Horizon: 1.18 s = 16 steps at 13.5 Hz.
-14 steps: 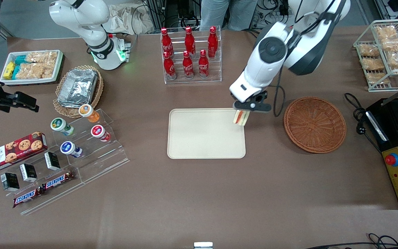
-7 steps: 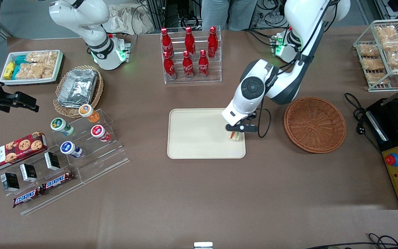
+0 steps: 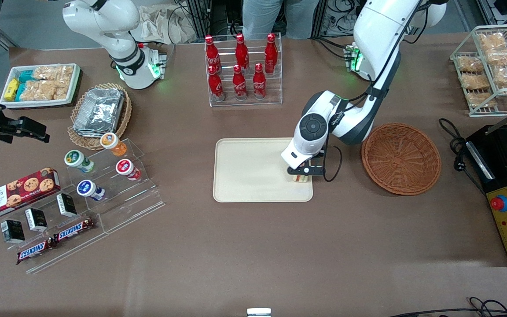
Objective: Place sandwich from basket to tray
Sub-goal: 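Carry the sandwich over the cream tray and lower it down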
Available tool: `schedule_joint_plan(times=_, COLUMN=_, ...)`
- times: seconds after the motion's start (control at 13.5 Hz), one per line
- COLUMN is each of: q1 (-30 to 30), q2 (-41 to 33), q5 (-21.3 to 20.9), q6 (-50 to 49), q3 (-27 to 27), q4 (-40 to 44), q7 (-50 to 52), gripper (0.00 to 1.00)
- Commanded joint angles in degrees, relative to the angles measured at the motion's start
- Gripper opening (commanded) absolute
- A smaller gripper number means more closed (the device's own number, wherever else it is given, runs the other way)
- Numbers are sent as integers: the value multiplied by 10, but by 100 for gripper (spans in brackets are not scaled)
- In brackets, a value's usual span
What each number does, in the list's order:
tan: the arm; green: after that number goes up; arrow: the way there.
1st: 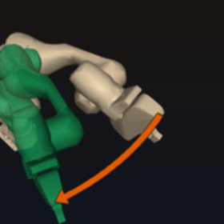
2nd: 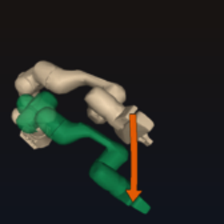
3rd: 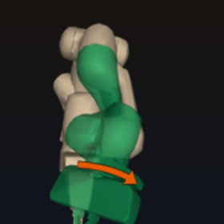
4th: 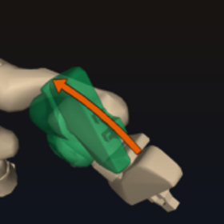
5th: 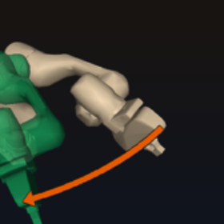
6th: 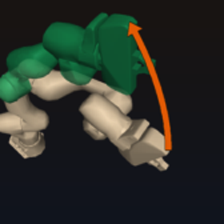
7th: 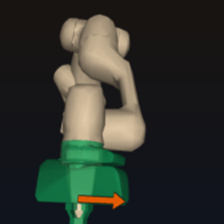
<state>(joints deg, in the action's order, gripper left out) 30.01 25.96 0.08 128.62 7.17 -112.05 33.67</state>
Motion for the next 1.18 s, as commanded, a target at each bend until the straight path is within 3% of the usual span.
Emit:
schedule_joint_plan(times=0.0, q1=6, q2=18, q5=-10, q6=2, q3=2, q4=16, q7=25, gripper=0)
schedule_joint_plan(times=0.07, q1=13, q2=22, q5=-10, q6=2, q3=3, q4=18, q7=25, gripper=31)
schedule_joint_plan(times=0.15, q1=15, q2=29, q5=-10, q6=2, q3=2, q4=25, q7=25, gripper=84)
schedule_joint_plan(times=0.22, q1=15, q2=33, q5=-10, q6=2, q3=2, q4=31, q7=25, gripper=99)
schedule_joint_plan(times=0.52, q1=12, q2=26, q5=-10, q6=-5, q3=1, q4=48, q7=22, gripper=100)
schedule_joint_plan(times=0.74, q1=5, q2=-21, q5=-10, q6=-17, q3=-3, q4=62, q7=22, gripper=100)
schedule_joint_plan(times=1.11, q1=-45, q2=-135, q5=-8, q6=-171, q3=-13, q4=132, q7=-21, gripper=100)
